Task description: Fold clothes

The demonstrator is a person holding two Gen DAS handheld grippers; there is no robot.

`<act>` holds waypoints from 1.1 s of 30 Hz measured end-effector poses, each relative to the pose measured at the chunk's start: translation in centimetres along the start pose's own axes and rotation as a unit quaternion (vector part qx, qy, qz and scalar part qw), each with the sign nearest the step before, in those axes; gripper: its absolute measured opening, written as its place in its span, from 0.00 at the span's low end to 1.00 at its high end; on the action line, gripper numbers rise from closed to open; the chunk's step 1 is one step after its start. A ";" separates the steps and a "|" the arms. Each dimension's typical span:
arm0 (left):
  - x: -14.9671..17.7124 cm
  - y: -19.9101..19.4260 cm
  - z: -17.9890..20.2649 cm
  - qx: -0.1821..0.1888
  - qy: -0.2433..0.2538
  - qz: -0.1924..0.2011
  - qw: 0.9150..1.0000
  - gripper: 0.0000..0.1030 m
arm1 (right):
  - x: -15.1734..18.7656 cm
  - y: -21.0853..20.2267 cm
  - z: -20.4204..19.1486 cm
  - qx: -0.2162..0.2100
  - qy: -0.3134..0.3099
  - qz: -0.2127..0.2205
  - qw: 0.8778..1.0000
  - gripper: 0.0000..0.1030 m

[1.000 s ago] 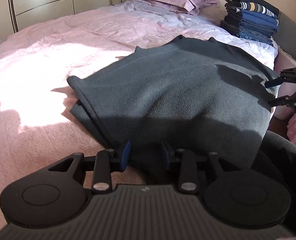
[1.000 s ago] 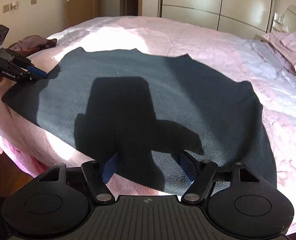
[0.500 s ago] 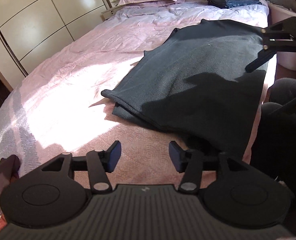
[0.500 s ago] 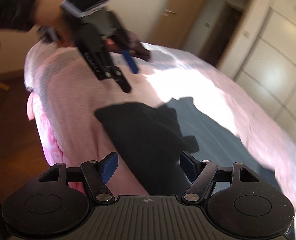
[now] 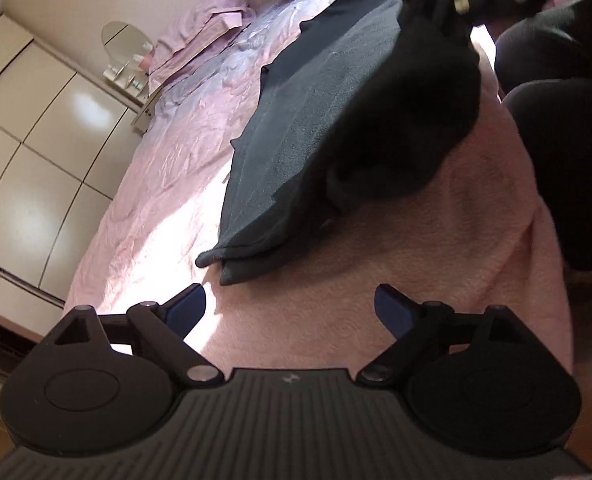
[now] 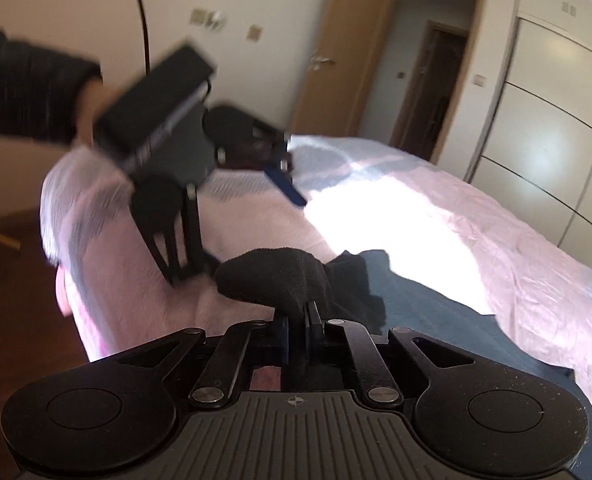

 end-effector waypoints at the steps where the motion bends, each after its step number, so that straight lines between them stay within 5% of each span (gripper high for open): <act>1: -0.4 1.0 -0.1 -0.002 0.017 0.005 1.000 0.87 | -0.1 -0.3 0.6 0.002 0.011 0.005 1.000 0.05; 5: -2.0 4.8 -0.7 0.004 0.055 0.017 0.998 0.82 | 0.4 0.2 1.3 -0.003 0.021 0.004 1.000 0.05; 7: -2.3 6.0 -0.9 0.032 0.051 -0.001 0.998 0.43 | 0.8 0.3 1.3 -0.007 0.025 0.005 1.000 0.05; 9: -2.6 7.2 -1.1 0.062 0.045 -0.020 0.997 0.15 | 0.8 0.2 1.3 -0.015 0.034 0.010 0.999 0.05; 13: -5.1 6.5 -3.1 0.065 0.024 -0.023 0.997 0.11 | 1.1 -1.1 2.4 -0.013 0.089 0.040 0.995 0.05; 20: -18.9 5.6 -6.7 0.022 0.038 0.049 0.998 0.11 | 1.8 -9.3 9.1 0.080 0.200 0.133 0.967 0.05; 27: -33.7 12.2 -1.7 0.050 0.109 0.105 0.987 0.10 | 8.8 -19.2 15.8 0.209 0.296 0.159 0.918 0.05; 33: -37.4 22.1 7.9 0.121 0.129 0.079 0.981 0.22 | 20.6 -22.0 18.3 0.265 0.427 0.107 0.858 0.05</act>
Point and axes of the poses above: each gripper's, at about its wrist camera, not at the fingertips, and y roughly the way its jaws point, z to its right, x to its underside, the point moved 10 cm from there along y, roughly the way its jaws point, and after that the axes turned 10 degrees about -y, right-handed, at the moved point
